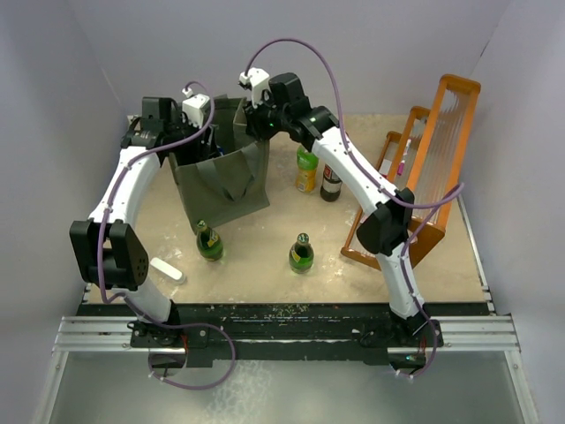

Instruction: Place the beverage into the canvas bag

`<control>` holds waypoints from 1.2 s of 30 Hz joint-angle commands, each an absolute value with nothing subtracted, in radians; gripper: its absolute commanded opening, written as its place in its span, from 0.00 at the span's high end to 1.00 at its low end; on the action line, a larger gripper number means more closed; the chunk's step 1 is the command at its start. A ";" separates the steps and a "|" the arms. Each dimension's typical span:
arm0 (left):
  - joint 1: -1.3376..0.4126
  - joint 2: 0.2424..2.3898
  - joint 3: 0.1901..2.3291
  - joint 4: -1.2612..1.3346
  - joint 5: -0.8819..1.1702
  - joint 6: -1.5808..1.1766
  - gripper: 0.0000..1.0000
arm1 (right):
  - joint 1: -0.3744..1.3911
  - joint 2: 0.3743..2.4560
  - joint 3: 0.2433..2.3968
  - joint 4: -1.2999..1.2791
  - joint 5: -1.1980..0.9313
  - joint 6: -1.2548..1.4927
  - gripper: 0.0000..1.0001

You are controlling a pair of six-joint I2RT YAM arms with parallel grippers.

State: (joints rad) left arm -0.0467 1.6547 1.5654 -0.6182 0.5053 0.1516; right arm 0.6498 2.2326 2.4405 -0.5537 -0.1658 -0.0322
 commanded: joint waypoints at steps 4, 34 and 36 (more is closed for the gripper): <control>-0.049 1.516 1.591 -0.301 0.590 0.110 1.00 | 0.656 2.131 2.353 -0.520 -0.118 0.000 0.91; -0.132 1.660 1.791 -0.219 0.790 0.310 1.00 | 0.656 2.039 2.160 -0.378 -0.395 -0.064 1.00; -0.132 1.629 1.765 -0.215 0.723 0.290 1.00 | 0.655 2.036 2.151 -0.363 -0.467 -0.068 1.00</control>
